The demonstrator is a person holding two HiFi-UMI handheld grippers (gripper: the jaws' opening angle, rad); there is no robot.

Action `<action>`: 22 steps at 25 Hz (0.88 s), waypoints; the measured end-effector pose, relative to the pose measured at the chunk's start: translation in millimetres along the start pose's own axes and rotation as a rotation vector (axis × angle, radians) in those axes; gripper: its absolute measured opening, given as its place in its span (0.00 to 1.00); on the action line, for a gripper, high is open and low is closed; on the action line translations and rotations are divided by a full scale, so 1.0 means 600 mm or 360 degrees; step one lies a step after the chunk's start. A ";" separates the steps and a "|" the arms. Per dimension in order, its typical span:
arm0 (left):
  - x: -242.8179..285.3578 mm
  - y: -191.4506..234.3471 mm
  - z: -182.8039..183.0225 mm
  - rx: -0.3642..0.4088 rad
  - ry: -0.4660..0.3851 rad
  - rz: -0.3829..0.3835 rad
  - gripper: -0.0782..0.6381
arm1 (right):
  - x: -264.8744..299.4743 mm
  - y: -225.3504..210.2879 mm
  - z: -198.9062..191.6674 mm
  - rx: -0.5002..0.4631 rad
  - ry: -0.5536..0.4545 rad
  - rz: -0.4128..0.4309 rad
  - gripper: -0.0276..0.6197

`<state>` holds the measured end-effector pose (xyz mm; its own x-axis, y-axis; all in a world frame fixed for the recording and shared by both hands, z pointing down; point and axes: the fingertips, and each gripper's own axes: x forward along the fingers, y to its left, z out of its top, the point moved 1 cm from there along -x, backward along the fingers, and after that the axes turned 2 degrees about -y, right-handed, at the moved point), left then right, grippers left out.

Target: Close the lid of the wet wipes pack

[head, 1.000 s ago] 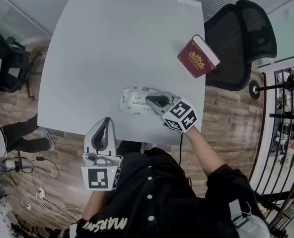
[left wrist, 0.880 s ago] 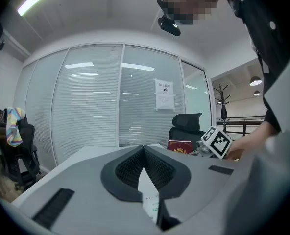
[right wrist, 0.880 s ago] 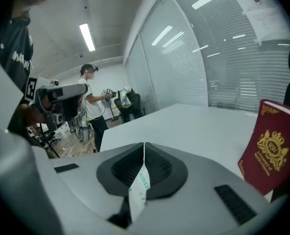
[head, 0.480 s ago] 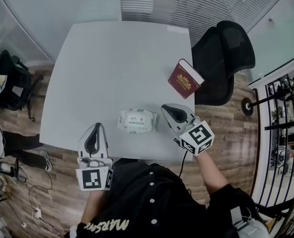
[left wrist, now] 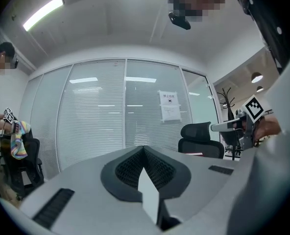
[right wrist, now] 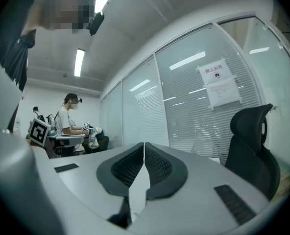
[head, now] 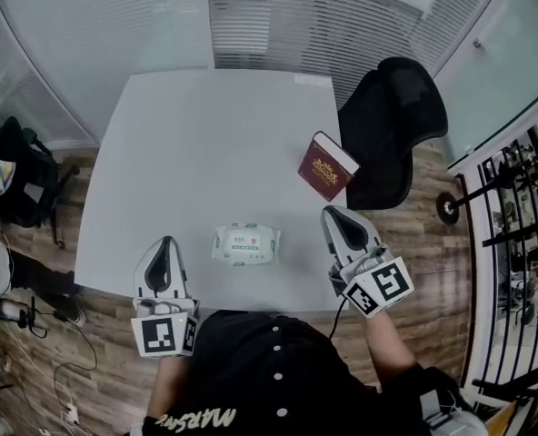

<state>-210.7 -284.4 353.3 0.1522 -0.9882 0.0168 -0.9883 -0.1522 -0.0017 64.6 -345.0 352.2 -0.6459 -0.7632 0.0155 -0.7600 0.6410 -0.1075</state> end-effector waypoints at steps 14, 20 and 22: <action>-0.007 0.015 0.018 0.0083 -0.0001 0.0044 0.12 | -0.108 -0.085 0.062 -0.0143 -0.0250 -0.0389 0.09; -0.007 0.014 0.019 0.0099 -0.0003 0.0045 0.12 | -0.117 -0.086 0.048 -0.0158 -0.0227 -0.0401 0.09; -0.007 0.011 0.019 0.0098 0.0001 0.0043 0.12 | -0.114 -0.085 0.043 -0.0152 -0.0214 -0.0396 0.09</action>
<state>-217.7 -281.2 342.0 0.1252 -0.9920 0.0168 -0.9900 -0.1260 -0.0636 149.6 -327.6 330.9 -0.4287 -0.8976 -0.1027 -0.9011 0.4330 -0.0228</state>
